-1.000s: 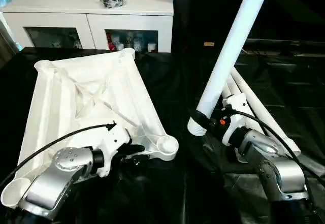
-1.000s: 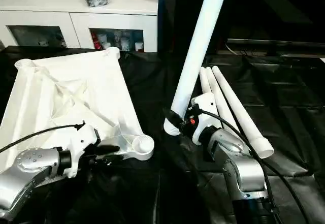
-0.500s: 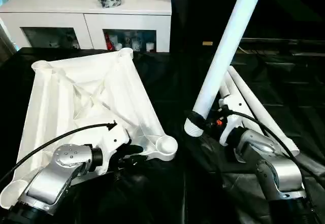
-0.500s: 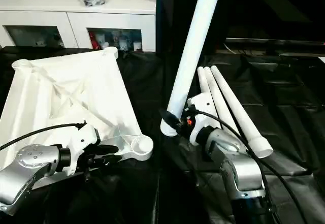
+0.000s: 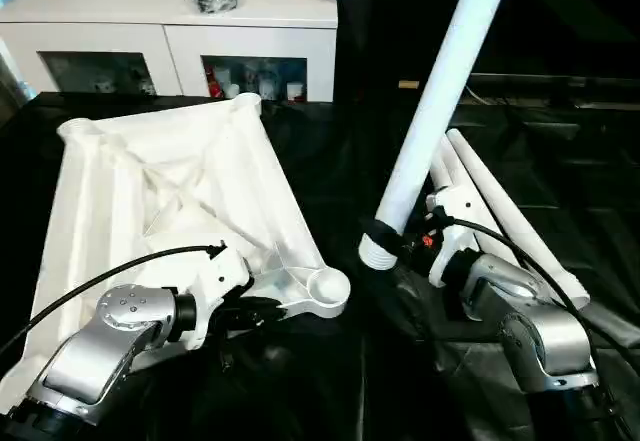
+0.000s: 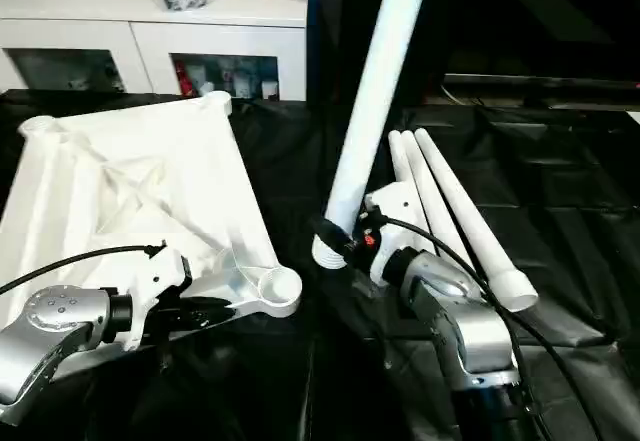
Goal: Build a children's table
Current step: Move to table, then insert table leg to table base
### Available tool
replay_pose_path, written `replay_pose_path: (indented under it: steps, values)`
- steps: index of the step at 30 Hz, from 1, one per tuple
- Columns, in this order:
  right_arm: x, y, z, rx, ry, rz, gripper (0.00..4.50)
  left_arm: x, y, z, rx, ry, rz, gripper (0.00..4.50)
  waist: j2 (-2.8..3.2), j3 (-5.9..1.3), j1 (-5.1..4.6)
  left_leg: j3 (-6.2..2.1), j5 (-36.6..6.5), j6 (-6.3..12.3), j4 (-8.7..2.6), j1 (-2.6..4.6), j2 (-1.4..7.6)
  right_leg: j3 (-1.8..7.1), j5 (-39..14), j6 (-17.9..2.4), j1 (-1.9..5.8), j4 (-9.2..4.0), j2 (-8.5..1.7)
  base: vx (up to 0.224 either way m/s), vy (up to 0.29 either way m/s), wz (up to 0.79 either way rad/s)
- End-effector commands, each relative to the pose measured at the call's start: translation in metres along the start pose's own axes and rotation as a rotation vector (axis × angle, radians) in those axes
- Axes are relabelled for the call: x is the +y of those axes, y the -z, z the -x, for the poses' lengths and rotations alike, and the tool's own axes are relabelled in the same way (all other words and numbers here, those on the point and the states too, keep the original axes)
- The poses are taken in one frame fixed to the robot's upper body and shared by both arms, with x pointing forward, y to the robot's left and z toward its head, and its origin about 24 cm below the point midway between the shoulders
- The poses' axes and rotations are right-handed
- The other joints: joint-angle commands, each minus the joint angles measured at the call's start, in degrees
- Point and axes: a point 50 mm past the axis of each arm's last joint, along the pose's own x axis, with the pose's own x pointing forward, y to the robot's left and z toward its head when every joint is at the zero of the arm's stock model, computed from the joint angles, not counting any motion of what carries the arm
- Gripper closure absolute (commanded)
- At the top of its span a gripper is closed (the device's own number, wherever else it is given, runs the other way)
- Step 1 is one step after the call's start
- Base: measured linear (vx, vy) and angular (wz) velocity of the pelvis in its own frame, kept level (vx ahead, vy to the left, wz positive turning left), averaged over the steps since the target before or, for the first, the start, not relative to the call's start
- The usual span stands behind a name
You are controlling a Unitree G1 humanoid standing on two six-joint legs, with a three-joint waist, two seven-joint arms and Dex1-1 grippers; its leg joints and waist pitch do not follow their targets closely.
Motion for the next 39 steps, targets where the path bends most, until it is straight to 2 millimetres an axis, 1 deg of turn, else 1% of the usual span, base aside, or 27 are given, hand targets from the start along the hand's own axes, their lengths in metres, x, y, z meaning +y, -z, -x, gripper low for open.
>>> replay_pose_path:
  steps: [1,2,3,4,5,6,7,8,9,10,11,12,13,14,15,17,19,24,25,27,28,29,33,36,39]
  values:
    - [0.001,-0.006,-0.002,-0.025,-0.025,-0.024,2.62,0.001,0.002,0.000,0.021,-0.006,0.004,4.50,0.09,-2.55,0.28,-0.69,-8.9,-0.16,-5.21,0.51,2.54,2.21,-3.9,-12.4,1.98,-4.52,-3.80,0.000,0.000,0.00]
    - [0.003,-0.008,-0.004,-0.030,-0.069,-0.076,2.62,0.000,0.000,-0.004,0.022,0.003,-0.016,4.50,0.01,-2.56,0.25,-0.63,-8.6,-0.11,-5.24,0.58,2.55,2.18,-3.7,-12.6,1.96,-4.53,-3.68,0.000,0.000,0.00]
    - [0.003,-0.008,-0.004,-0.030,-0.069,-0.076,2.62,0.000,0.000,-0.004,0.022,0.003,-0.016,4.50,0.05,-2.56,0.30,-0.67,-8.6,0.02,-5.26,0.58,2.58,2.19,-3.6,-12.6,2.05,-4.52,-3.73,0.000,0.000,0.00]
    - [0.005,-0.010,-0.004,-0.021,-0.116,-0.109,2.62,-0.001,-0.002,-0.008,0.023,0.013,-0.037,4.50,0.10,-2.52,0.30,-0.65,-8.8,0.01,-5.29,0.63,2.63,2.16,-3.8,-12.7,1.94,-4.54,-3.67,0.000,0.000,0.00]
    - [0.006,-0.010,-0.005,-0.012,-0.150,-0.124,2.62,-0.001,-0.004,-0.012,0.021,0.017,-0.052,4.50,0.04,-2.53,0.29,-0.65,-9.0,0.12,-5.30,0.63,2.65,2.18,-3.8,-12.7,2.06,-4.57,-3.69,0.000,0.000,0.00]
    - [0.007,-0.009,-0.005,0.003,-0.171,-0.116,2.62,-0.001,-0.006,-0.016,0.015,0.018,-0.063,4.50,0.07,-2.54,0.42,-0.52,-9.0,-0.07,-5.23,0.77,2.72,2.18,-4.2,-12.7,1.89,-4.66,-3.76,0.000,0.000,0.00]
    - [0.007,-0.009,-0.005,0.014,-0.182,-0.109,2.62,-0.001,-0.008,-0.019,0.011,0.020,-0.069,4.50,0.07,-2.54,0.42,-0.52,-9.0,-0.07,-5.23,0.77,2.72,2.18,-4.2,-12.7,1.89,-4.66,-3.76,0.000,0.000,0.00]
    - [0.007,-0.008,-0.005,0.028,-0.194,-0.103,2.62,-0.001,-0.010,-0.022,0.006,0.024,-0.077,4.50,-0.09,-2.51,0.77,-0.35,-8.7,-0.19,-5.17,0.81,2.79,2.23,-4.7,-12.7,1.84,-4.69,-3.90,0.000,0.000,0.00]
    - [0.008,-0.006,-0.005,0.043,-0.209,-0.095,2.62,-0.001,-0.013,-0.027,0.002,0.021,-0.088,4.50,-0.16,-2.52,0.86,-0.34,-8.3,-0.23,-5.18,0.71,2.82,2.23,-4.5,-12.6,1.94,-4.67,-3.94,0.000,0.000,0.00]
    - [0.008,-0.006,-0.005,0.050,-0.214,-0.092,2.62,-0.001,-0.014,-0.029,-0.001,0.020,-0.092,4.50,-0.35,-2.63,1.13,-0.23,-7.5,-0.20,-5.07,0.77,2.78,2.25,-4.3,-12.4,1.95,-4.64,-3.93,0.000,0.000,0.00]
    - [0.008,-0.004,-0.005,0.068,-0.228,-0.085,2.62,0.000,-0.018,-0.033,-0.007,0.020,-0.106,4.50,-0.57,-2.53,1.34,-0.05,-7.6,-0.12,-5.07,0.90,2.84,2.24,-4.8,-12.4,1.74,-4.79,-3.90,0.000,0.000,0.00]
    - [0.008,-0.004,-0.004,0.076,-0.235,-0.083,2.62,0.000,-0.019,-0.036,-0.009,0.021,-0.114,4.50,-0.55,-2.52,1.52,-0.06,-7.7,-0.22,-5.06,0.86,2.85,2.25,-5.2,-12.3,1.78,-4.75,-3.96,0.000,0.000,0.00]
    - [0.008,-0.003,-0.004,0.089,-0.235,-0.076,2.62,0.000,-0.022,-0.038,-0.017,0.024,-0.120,4.50,-0.64,-2.59,1.63,-0.08,-7.2,-0.25,-5.09,0.71,2.87,2.23,-5.3,-12.1,1.91,-4.70,-4.06,0.000,0.000,0.00]
    - [0.008,-0.003,-0.004,0.089,-0.235,-0.076,2.62,0.000,-0.022,-0.038,-0.017,0.024,-0.120,4.50,-0.64,-2.59,1.68,-0.10,-6.8,-0.33,-5.09,0.69,2.86,2.20,-5.1,-11.8,1.87,-4.64,-4.05,0.000,0.000,0.00]
    - [0.007,-0.002,-0.004,0.104,-0.235,-0.069,2.62,-0.001,-0.025,-0.041,-0.025,0.029,-0.129,4.50,-0.77,-2.59,1.63,-0.09,-6.7,-0.26,-5.08,0.61,2.86,2.22,-5.0,-11.8,1.93,-4.64,-4.08,0.000,0.000,0.00]
    - [0.004,0.002,-0.004,0.139,-0.218,-0.040,2.62,-0.001,-0.028,-0.044,-0.039,0.046,-0.152,4.50,-0.75,-2.62,1.77,-0.07,-6.1,-0.15,-5.00,0.63,2.84,2.19,-4.4,-11.7,1.91,-4.65,-4.07,0.000,0.000,0.00]
    - [0.001,0.005,-0.004,0.159,-0.201,-0.021,2.62,-0.003,-0.029,-0.046,-0.043,0.069,-0.162,4.50,-0.74,-2.60,1.82,-0.06,-6.2,-0.13,-4.98,0.54,2.80,2.20,-4.5,-11.8,1.90,-4.68,-4.13,0.000,0.000,0.00]
    - [-0.003,0.007,-0.008,0.160,-0.170,-0.011,2.62,-0.008,-0.030,-0.046,-0.059,0.121,-0.161,4.50,-0.72,-2.51,1.72,-0.10,-7.5,-0.40,-5.14,0.65,2.90,2.20,-7.0,-11.7,1.70,-4.83,-4.17,0.000,0.000,0.00]
    - [-0.003,0.008,-0.008,0.160,-0.169,-0.010,2.62,-0.009,-0.030,-0.046,-0.061,0.125,-0.163,4.50,-0.70,-2.52,1.81,-0.06,-7.3,-0.36,-5.10,0.72,2.92,2.23,-6.5,-11.7,1.65,-4.83,-4.11,0.000,0.000,0.00]
    - [-0.003,0.008,-0.011,0.164,-0.171,-0.010,2.62,-0.012,-0.030,-0.046,-0.071,0.167,-0.165,4.50,-0.65,-2.61,1.87,-0.10,-6.8,-0.25,-5.12,0.63,2.93,2.17,-5.2,-11.8,1.79,-4.67,-4.10,0.000,0.000,0.00]
    - [-0.003,0.009,-0.011,0.165,-0.173,-0.009,2.62,-0.012,-0.030,-0.046,-0.072,0.171,-0.166,4.50,-0.72,-2.59,1.84,-0.13,-6.3,-0.11,-5.13,0.50,2.92,2.12,-4.2,-11.9,1.89,-4.56,-4.08,0.000,0.000,0.00]
    - [-0.002,0.010,-0.011,0.169,-0.179,-0.009,2.62,-0.013,-0.030,-0.047,-0.068,0.176,-0.171,4.50,-0.81,-2.58,1.78,-0.09,-6.4,0.02,-5.12,0.53,2.89,2.11,-3.9,-12.0,1.86,-4.57,-4.08,0.000,0.000,0.00]
    - [0.000,0.012,-0.011,0.179,-0.201,-0.006,2.62,-0.013,-0.029,-0.047,-0.063,0.175,-0.178,4.50,-0.73,-2.57,1.85,-0.08,-6.7,0.17,-5.12,0.53,2.94,2.13,-4.4,-12.2,1.87,-4.62,-4.12,0.000,0.000,0.00]
    - [0.001,0.013,-0.010,0.181,-0.210,-0.005,2.62,-0.010,-0.027,-0.046,-0.050,0.144,-0.188,4.50,-0.47,-2.56,1.83,-0.07,-7.1,0.02,-5.13,0.60,2.92,2.14,-4.3,-12.2,1.82,-4.67,-4.10,0.000,0.000,0.00]
    - [0.002,0.014,-0.010,0.181,-0.211,-0.006,2.62,-0.008,-0.026,-0.045,-0.044,0.131,-0.190,4.50,-0.53,-2.49,1.83,-0.09,-7.8,-0.24,-5.23,0.62,2.96,2.18,-5.2,-12.1,1.80,-4.80,-4.10,0.000,0.000,0.00]
